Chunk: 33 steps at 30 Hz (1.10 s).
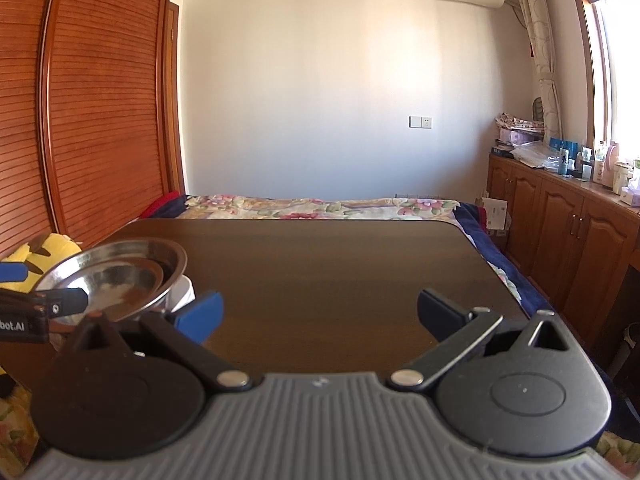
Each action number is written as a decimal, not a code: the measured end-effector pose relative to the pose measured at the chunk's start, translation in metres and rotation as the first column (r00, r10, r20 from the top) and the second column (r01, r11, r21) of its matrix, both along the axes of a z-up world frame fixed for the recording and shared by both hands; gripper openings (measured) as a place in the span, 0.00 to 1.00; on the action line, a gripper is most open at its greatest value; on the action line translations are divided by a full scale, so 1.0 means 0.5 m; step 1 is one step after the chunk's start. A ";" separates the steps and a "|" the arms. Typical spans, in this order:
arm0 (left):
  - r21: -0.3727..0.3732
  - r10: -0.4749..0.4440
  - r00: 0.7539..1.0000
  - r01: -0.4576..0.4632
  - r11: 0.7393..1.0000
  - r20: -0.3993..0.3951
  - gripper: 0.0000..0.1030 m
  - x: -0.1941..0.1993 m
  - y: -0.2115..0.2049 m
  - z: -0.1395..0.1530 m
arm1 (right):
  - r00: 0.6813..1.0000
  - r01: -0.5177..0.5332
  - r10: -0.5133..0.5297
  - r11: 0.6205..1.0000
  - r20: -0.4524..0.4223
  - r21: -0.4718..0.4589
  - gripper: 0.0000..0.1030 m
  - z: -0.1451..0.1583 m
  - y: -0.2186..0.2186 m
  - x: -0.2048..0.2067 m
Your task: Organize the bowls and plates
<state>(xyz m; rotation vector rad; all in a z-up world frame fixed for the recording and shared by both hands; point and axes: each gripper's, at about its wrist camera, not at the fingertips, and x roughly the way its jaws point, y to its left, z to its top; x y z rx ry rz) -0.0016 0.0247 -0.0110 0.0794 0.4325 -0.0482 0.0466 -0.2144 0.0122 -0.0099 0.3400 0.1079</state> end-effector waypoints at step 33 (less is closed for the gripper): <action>0.009 -0.006 1.000 0.006 1.000 -0.002 0.99 0.001 -0.005 -0.002 | 1.000 0.012 -0.012 1.000 -0.006 0.007 1.00 -0.001 -0.013 0.006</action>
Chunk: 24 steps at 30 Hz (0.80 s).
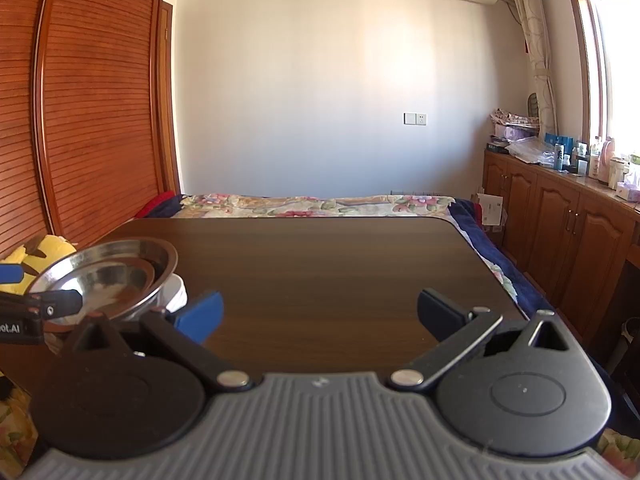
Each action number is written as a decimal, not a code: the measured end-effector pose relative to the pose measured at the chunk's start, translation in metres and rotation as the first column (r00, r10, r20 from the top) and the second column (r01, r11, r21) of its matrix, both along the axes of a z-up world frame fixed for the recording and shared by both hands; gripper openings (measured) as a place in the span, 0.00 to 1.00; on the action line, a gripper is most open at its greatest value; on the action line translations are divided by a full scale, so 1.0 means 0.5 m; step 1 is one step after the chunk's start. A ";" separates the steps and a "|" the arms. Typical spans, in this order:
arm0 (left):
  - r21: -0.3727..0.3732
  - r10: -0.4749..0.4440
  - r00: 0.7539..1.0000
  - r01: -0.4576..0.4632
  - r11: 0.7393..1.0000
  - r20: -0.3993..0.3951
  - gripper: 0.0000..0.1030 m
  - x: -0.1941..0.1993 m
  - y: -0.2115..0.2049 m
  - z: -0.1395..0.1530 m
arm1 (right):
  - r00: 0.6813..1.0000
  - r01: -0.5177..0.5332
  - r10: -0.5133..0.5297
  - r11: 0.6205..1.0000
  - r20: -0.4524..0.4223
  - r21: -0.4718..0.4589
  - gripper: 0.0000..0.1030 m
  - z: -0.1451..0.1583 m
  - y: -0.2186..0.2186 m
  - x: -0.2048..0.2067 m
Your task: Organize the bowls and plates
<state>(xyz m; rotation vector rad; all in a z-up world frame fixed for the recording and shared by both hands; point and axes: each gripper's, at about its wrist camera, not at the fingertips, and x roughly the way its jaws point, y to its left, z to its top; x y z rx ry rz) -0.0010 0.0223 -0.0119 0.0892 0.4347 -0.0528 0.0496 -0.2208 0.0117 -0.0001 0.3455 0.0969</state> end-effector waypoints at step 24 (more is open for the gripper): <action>0.001 0.000 1.000 0.000 1.000 0.001 0.99 0.000 -0.001 0.002 | 1.000 0.002 -0.002 1.000 0.001 0.002 1.00 0.002 -0.005 -0.001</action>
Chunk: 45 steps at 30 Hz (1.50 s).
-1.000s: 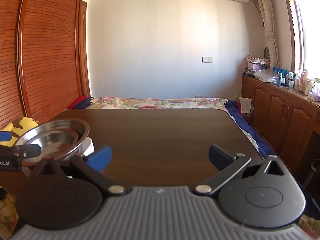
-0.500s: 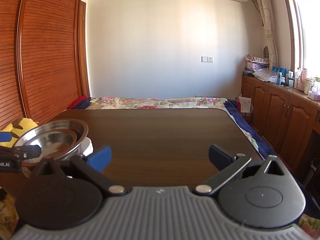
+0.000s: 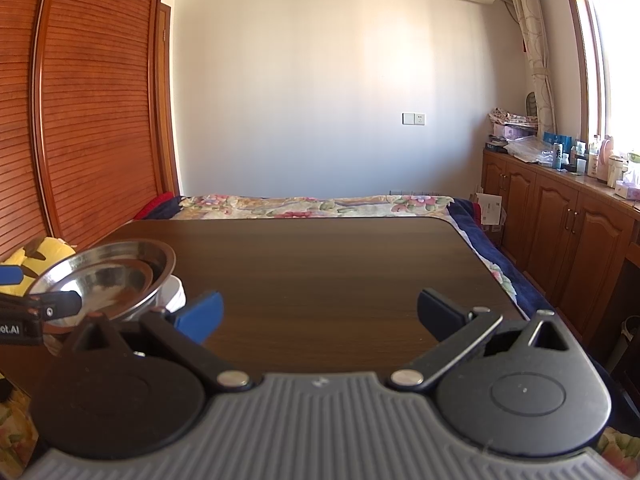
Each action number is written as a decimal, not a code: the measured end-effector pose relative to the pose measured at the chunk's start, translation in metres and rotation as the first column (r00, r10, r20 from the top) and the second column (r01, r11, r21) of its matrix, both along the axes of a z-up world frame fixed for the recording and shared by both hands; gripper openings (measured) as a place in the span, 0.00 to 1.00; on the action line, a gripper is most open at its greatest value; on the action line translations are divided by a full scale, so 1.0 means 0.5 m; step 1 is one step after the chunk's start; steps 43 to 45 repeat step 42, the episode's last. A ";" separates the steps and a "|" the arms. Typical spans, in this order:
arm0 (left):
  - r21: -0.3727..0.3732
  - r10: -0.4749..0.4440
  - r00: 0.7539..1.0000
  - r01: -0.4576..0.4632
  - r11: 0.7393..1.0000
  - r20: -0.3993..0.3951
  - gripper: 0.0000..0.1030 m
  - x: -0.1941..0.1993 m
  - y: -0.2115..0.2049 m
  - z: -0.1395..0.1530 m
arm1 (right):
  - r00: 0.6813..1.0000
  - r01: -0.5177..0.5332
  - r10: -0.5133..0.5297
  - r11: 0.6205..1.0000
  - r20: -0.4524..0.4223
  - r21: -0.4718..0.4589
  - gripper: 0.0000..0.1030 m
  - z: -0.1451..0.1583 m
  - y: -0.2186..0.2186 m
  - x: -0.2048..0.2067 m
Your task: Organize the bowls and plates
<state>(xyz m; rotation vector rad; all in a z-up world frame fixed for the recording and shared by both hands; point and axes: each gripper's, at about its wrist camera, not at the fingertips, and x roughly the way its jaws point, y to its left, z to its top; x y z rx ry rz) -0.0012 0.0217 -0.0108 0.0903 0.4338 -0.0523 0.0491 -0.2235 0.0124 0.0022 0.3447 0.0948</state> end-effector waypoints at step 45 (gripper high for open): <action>-0.003 -0.006 1.000 0.006 1.000 -0.008 0.99 0.000 -0.005 -0.011 | 1.000 0.001 -0.001 1.000 -0.001 0.005 1.00 -0.003 -0.003 -0.001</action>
